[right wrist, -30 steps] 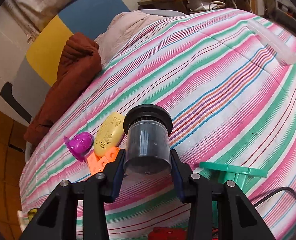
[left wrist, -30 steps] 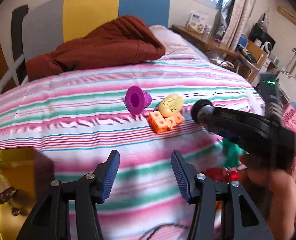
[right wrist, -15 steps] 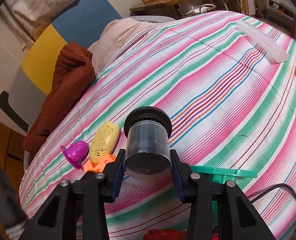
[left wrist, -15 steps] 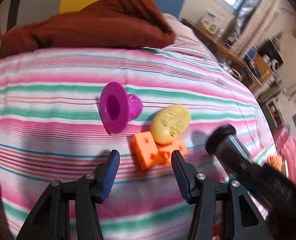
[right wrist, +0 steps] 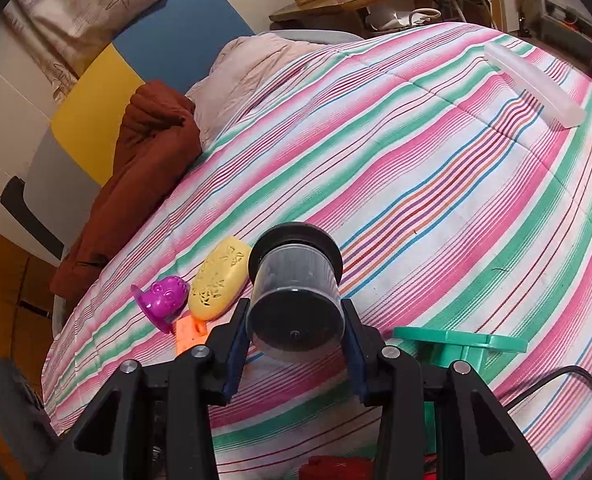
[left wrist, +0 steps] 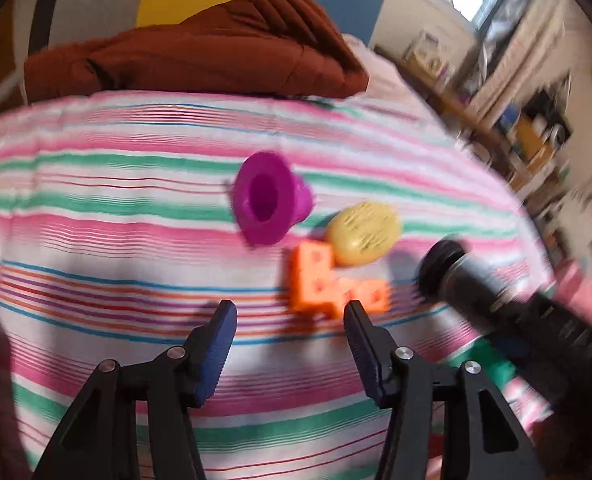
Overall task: Organize rigid objects
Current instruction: 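Grasp the clear canister with the right gripper while the left tool approaches the orange blocks, then grasp the orange block cluster with the left gripper and lift it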
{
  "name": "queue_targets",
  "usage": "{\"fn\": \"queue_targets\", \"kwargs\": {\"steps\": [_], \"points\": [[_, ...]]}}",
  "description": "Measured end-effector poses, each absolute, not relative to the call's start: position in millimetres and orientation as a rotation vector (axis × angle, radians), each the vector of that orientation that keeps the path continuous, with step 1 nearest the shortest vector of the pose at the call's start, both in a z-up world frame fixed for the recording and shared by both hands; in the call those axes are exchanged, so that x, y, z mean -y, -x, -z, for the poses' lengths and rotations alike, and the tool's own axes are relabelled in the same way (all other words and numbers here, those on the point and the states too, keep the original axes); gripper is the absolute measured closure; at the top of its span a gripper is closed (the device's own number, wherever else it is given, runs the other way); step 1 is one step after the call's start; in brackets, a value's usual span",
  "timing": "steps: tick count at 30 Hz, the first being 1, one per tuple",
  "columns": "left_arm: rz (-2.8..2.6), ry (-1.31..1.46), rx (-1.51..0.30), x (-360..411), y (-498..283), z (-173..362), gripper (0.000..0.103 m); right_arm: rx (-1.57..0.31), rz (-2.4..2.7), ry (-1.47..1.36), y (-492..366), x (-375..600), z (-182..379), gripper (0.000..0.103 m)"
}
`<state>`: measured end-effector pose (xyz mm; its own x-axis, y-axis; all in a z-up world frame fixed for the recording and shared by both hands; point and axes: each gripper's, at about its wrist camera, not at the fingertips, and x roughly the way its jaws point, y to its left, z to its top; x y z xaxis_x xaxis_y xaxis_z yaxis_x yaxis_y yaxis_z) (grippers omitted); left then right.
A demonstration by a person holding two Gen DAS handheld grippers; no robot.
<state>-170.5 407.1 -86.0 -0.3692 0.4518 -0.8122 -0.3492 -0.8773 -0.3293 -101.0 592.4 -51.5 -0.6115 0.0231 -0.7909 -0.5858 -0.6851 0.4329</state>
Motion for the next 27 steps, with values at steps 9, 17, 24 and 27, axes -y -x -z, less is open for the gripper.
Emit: {"fn": "queue_targets", "kwargs": {"steps": [9, 17, 24, 27], "points": [[-2.266, 1.424, 0.114, -433.8, 195.3, 96.7, 0.045, -0.984, -2.333, 1.13, 102.0, -590.9, 51.7, 0.06], [-2.27, 1.309, -0.051, -410.6, 170.9, 98.3, 0.078, -0.963, -2.349, 1.154, 106.0, -587.8, 52.6, 0.06], [-2.241, 1.293, -0.025, -387.2, 152.4, 96.1, 0.075, -0.938, -2.365, 1.223, 115.8, -581.7, 59.0, 0.059], [-2.231, 1.294, -0.051, -392.3, 148.4, 95.3, 0.066, -0.95, -2.357, 1.226, 116.1, -584.0, 62.5, 0.059]]}}
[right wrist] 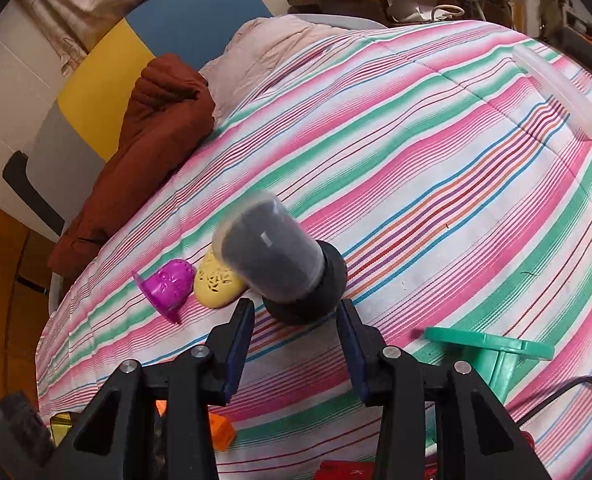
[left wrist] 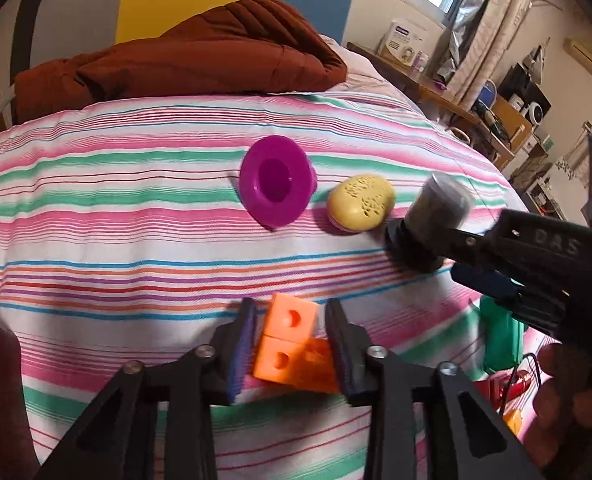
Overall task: Organize rigid objects
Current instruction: 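Grasp the orange block cluster with the left gripper and lift it, then place the orange blocks in the gold tray with the left gripper while the right holds the canister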
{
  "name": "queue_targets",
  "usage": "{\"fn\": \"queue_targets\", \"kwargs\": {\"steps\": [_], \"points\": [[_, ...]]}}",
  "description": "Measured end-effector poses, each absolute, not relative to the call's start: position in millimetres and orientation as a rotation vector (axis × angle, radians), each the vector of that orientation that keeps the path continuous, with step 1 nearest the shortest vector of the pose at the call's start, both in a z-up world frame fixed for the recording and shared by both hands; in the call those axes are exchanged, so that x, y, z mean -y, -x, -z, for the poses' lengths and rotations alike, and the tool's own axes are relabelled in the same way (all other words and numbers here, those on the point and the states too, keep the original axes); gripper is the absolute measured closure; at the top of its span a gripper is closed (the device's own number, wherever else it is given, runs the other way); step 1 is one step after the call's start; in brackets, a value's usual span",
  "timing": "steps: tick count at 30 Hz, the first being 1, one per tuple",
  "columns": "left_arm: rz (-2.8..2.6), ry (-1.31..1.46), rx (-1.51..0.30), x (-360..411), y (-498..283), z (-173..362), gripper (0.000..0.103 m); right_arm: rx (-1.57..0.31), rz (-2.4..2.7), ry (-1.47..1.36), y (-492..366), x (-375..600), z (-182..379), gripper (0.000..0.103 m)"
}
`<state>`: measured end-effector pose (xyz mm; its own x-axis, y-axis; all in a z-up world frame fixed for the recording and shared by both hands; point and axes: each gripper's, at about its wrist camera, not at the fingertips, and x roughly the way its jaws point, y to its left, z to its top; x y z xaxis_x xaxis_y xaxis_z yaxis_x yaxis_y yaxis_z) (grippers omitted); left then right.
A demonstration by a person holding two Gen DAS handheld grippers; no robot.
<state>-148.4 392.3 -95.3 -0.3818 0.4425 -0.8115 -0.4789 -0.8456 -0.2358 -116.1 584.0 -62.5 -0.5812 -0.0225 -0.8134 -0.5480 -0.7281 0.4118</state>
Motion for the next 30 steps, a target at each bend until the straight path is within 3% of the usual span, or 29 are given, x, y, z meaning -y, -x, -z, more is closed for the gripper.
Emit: {"fn": "queue_targets", "kwargs": {"steps": [5, 9, 13, 21, 30], "points": [[-2.214, 1.294, -0.086, -391.5, 140.1, 94.4, 0.079, -0.953, -2.366, 1.204, 116.0, -584.5, 61.3, 0.055], [-2.192, 1.311, -0.027, -373.7, 130.1, 88.6, 0.082, -0.921, -2.383, 1.155, 116.0, -585.0, 55.6, 0.047], [-2.177, 1.299, 0.084, -350.5, 119.4, 73.0, 0.082, -0.815, -2.42, 1.137, 123.5, -578.0, 48.4, 0.046], [-2.204, 1.192, 0.185, -302.9, 87.5, 34.4, 0.082, -0.707, -2.429, 1.145, 132.4, -576.2, 52.2, 0.048], [-2.3, 1.11, 0.208, -232.0, 56.2, 9.4, 0.082, -0.65, -2.491, 1.135, 139.7, -570.3, 48.5, 0.058]]}}
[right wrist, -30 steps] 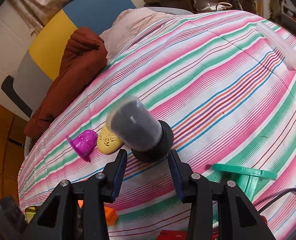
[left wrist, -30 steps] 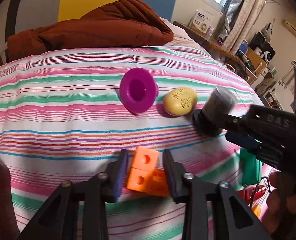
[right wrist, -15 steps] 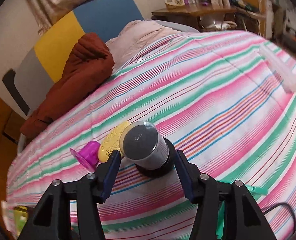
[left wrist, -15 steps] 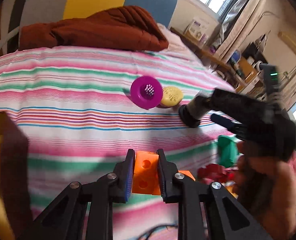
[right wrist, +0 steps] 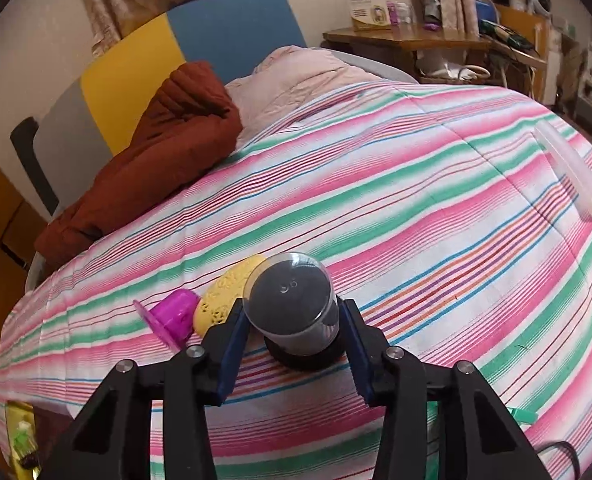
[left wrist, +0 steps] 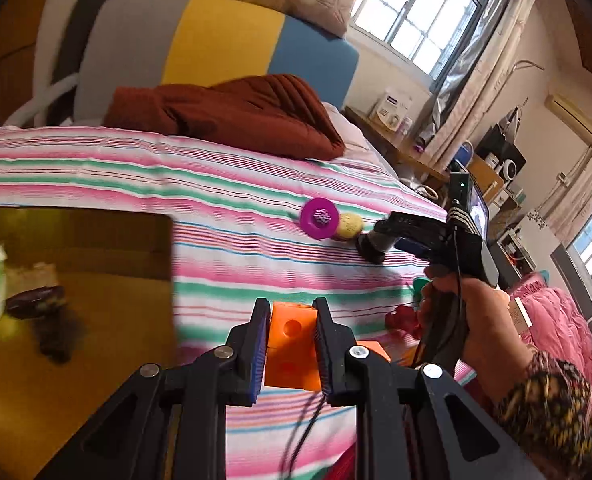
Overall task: Organize rigid objects
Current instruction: 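Place the orange blocks in the gold tray with the left gripper while the right holds the canister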
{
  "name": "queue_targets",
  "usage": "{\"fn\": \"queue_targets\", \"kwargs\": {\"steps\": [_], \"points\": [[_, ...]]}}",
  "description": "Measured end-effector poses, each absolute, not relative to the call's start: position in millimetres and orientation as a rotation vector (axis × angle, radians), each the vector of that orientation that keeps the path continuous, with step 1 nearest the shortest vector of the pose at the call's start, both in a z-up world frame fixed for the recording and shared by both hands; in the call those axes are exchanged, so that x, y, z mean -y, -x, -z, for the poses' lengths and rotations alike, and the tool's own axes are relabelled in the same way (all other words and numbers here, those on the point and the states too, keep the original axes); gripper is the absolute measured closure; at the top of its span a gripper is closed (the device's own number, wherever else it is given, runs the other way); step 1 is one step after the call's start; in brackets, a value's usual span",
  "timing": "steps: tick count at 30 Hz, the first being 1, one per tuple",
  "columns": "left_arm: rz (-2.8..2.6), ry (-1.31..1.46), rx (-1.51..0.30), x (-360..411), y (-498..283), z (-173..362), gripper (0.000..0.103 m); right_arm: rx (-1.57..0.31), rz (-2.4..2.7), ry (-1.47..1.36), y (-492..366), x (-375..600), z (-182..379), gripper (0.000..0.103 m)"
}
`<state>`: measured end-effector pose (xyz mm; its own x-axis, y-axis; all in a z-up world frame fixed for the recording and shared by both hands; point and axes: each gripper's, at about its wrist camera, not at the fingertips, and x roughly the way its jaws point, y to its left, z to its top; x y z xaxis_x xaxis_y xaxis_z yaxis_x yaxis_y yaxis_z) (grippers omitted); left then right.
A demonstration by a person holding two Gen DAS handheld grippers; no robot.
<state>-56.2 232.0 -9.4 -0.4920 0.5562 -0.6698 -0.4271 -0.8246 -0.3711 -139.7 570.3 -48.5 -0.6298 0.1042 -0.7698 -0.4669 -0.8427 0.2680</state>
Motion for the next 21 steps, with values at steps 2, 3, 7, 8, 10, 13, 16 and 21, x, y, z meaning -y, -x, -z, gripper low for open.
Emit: {"fn": "queue_targets", "kwargs": {"steps": [2, 3, 7, 8, 10, 13, 16, 21], "points": [[-2.326, 1.105, 0.212, -215.5, 51.2, 8.0, 0.082, -0.656, -2.501, 1.133, 137.5, -568.9, 46.7, 0.058], [-2.344, 1.102, 0.213, -205.0, 47.1, 7.8, 0.082, -0.665, -2.512, 1.126, 136.0, -568.4, 45.4, 0.058], [-2.399, 1.116, 0.235, -169.8, 38.8, 12.2, 0.082, -0.623, -2.531, 1.114, 133.6, -562.2, 39.5, 0.058], [-2.413, 1.118, 0.234, -162.1, 37.3, 12.8, 0.082, -0.621, -2.537, 1.11, 132.8, -561.0, 38.3, 0.058], [-2.456, 1.114, 0.24, -143.3, 34.6, 13.4, 0.082, -0.608, -2.553, 1.099, 130.9, -557.5, 35.0, 0.058], [-2.505, 1.109, 0.269, -118.6, 33.8, 13.7, 0.082, -0.559, -2.577, 1.075, 126.5, -550.5, 27.9, 0.058], [-2.549, 1.11, 0.285, -96.9, 34.9, 15.0, 0.082, -0.545, -2.603, 1.054, 123.1, -546.1, 22.7, 0.058], [-2.603, 1.152, 0.325, -65.8, 40.8, 22.4, 0.082, -0.591, -2.617, 1.046, 117.1, -544.9, 22.1, 0.058]]}}
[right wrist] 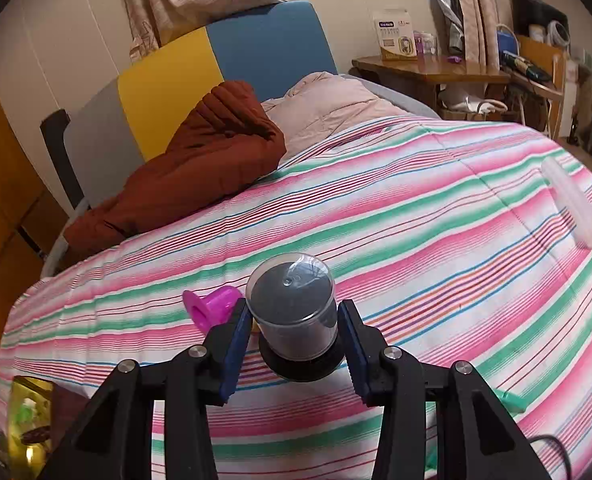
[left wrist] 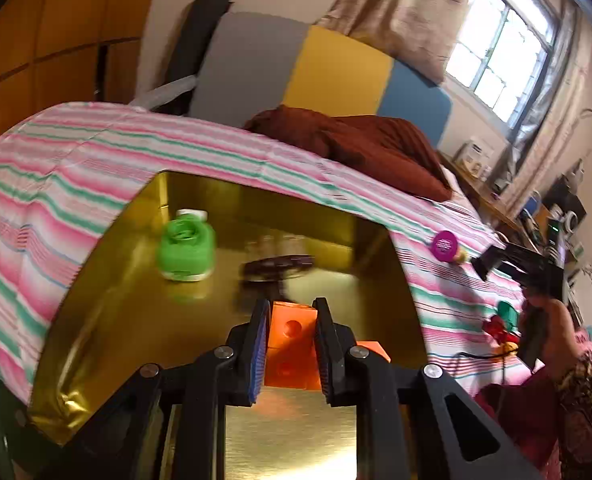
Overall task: Organize rigid objects
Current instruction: 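Place the orange blocks in the gold tray with the left gripper while the right holds the canister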
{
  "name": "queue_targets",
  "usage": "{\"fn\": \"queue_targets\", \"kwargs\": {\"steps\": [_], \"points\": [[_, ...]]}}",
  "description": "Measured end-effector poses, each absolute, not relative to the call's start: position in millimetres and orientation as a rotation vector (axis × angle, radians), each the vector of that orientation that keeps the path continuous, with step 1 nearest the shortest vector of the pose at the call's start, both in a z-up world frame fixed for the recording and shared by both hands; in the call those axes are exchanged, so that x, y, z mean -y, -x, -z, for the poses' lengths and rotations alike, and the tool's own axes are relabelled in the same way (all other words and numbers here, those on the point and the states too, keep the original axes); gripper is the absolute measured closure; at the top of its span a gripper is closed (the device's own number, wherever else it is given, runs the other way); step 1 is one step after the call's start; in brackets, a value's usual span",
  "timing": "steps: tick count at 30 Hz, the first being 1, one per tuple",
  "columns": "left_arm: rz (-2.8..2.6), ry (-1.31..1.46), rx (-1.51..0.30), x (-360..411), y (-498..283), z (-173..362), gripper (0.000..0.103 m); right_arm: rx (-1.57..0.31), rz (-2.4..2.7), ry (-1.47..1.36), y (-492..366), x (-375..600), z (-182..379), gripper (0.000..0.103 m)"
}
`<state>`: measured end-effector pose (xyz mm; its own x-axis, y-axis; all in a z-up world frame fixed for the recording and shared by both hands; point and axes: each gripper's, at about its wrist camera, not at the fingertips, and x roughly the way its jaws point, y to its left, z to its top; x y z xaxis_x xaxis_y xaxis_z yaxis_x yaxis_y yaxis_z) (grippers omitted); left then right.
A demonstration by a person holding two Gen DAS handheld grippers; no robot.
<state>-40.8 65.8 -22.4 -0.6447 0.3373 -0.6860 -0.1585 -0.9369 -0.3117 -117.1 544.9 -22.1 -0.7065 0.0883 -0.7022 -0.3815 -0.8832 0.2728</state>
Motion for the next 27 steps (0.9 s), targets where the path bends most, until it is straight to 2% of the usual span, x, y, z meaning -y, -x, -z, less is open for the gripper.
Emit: {"fn": "queue_targets", "kwargs": {"steps": [21, 22, 23, 27], "points": [[-2.717, 1.376, 0.295, -16.3, 84.2, 72.2, 0.082, -0.615, -2.656, 1.024, 110.7, -535.1, 20.3, 0.059], [-2.721, 1.381, 0.288, -16.6, 84.1, 72.0, 0.078, -0.614, -2.657, 1.02, 110.3, -535.3, 19.9, 0.059], [-2.725, 1.383, 0.275, -17.8, 83.3, 71.1, 0.069, -0.615, -2.658, 1.018, 110.2, -535.2, 19.7, 0.059], [-2.759, 1.357, 0.193, -24.8, 76.3, 65.0, 0.061, -0.603, -2.675, 1.015, 111.1, -531.9, 18.1, 0.058]]}}
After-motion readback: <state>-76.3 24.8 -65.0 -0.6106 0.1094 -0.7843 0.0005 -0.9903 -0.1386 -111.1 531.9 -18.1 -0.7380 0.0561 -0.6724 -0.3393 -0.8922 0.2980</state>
